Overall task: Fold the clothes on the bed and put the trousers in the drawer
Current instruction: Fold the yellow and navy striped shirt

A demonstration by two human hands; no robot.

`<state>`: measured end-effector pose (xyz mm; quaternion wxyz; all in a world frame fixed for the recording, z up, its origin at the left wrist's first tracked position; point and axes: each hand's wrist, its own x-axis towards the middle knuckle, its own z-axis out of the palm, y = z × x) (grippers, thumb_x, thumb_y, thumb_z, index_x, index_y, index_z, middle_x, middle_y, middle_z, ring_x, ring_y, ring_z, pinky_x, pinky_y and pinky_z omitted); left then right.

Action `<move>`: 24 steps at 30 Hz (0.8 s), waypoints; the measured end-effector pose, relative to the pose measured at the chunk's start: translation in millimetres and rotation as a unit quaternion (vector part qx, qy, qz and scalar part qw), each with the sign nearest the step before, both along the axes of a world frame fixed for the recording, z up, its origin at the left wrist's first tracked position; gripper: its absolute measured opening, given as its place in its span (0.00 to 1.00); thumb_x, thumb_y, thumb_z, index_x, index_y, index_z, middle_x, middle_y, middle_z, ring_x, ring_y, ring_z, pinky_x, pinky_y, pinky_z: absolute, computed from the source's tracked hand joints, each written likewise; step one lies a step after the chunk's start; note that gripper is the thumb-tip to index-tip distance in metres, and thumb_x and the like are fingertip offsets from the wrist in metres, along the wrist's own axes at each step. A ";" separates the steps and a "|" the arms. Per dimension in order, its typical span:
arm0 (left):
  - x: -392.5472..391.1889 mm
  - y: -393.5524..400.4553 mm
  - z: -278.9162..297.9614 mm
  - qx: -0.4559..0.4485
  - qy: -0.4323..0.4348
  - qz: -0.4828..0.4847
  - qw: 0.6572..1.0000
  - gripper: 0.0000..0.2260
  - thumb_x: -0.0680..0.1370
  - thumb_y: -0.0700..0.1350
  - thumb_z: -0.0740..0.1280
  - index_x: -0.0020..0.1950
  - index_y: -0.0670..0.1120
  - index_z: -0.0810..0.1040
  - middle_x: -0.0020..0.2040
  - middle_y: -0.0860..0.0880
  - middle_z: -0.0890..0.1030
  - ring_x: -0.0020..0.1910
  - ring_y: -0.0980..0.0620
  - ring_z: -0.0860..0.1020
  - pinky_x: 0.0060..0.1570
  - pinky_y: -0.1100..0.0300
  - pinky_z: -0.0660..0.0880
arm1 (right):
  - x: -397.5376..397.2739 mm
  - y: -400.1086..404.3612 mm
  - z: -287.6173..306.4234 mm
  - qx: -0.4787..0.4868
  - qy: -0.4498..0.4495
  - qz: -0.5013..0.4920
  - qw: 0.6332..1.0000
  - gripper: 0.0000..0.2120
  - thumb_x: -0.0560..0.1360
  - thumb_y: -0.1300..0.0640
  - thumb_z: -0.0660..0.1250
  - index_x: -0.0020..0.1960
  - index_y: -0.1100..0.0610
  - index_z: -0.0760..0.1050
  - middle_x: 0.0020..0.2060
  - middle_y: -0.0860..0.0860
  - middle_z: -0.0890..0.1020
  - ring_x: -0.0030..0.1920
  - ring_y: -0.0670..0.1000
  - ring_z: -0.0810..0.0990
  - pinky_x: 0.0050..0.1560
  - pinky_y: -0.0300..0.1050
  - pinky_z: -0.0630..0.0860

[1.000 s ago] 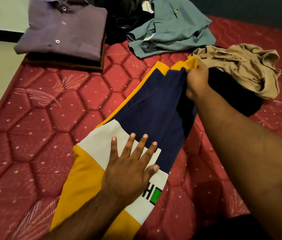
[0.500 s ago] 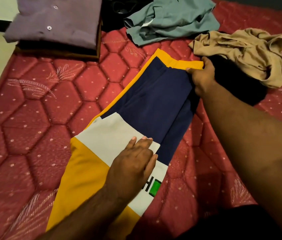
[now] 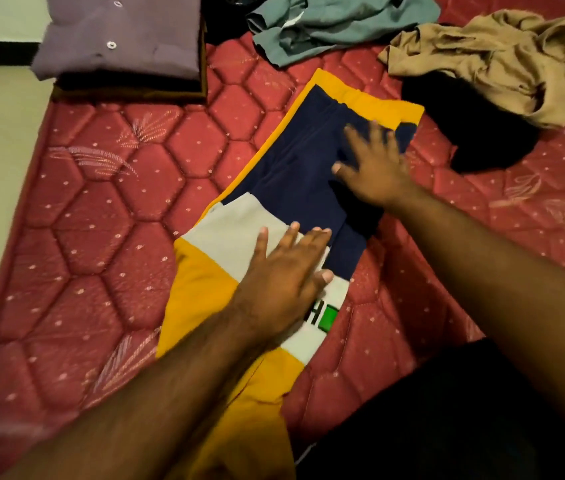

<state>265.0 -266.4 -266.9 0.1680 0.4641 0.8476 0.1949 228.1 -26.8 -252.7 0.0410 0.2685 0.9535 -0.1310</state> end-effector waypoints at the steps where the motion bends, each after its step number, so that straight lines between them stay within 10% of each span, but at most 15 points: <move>1: -0.2 -15.8 5.1 0.009 0.012 0.000 1.000 0.27 0.81 0.58 0.47 0.80 0.53 0.52 0.79 0.53 0.57 0.79 0.52 0.47 0.76 0.49 0.37 | 24.0 -23.3 -6.9 -0.018 -0.020 0.029 0.999 0.34 0.79 0.38 0.57 0.78 0.41 0.45 0.79 0.51 0.40 0.77 0.60 0.40 0.73 0.65 0.45; 6: 41.1 -141.5 -1.9 -0.053 0.048 -0.094 0.993 0.31 0.80 0.66 0.47 0.79 0.53 0.58 0.80 0.48 0.56 0.79 0.45 0.50 0.76 0.44 0.46 | 85.9 -77.8 -9.4 0.046 -0.100 0.087 0.990 0.32 0.80 0.39 0.55 0.78 0.43 0.45 0.79 0.51 0.43 0.77 0.61 0.43 0.73 0.66 0.49; 12: 85.7 -207.9 30.3 0.041 -0.006 -0.185 0.982 0.15 0.77 0.61 0.63 0.58 0.55 0.71 0.54 0.55 0.75 0.54 0.58 0.72 0.53 0.58 0.68 | 143.7 -154.3 18.4 -0.032 0.038 0.347 0.936 0.21 0.71 0.55 0.64 0.64 0.55 0.77 0.60 0.56 0.78 0.61 0.61 0.76 0.56 0.60 0.75; 20: 110.1 -208.5 22.1 -0.018 -0.035 -0.183 0.982 0.22 0.74 0.62 0.65 0.67 0.57 0.73 0.61 0.57 0.76 0.60 0.58 0.70 0.59 0.56 0.64 | 184.2 -204.1 16.2 -0.014 -0.143 0.532 0.834 0.29 0.74 0.52 0.70 0.73 0.50 0.66 0.73 0.53 0.65 0.72 0.55 0.65 0.68 0.56 0.68; 24: 116.8 -200.5 16.1 0.043 -0.180 -0.160 0.970 0.12 0.75 0.40 0.67 0.57 0.48 0.83 0.51 0.53 0.83 0.51 0.62 0.78 0.56 0.58 0.74 | 189.8 -207.7 24.7 0.018 -0.240 0.528 0.815 0.43 0.71 0.46 0.74 0.78 0.48 0.54 0.78 0.51 0.52 0.78 0.53 0.49 0.75 0.58 0.51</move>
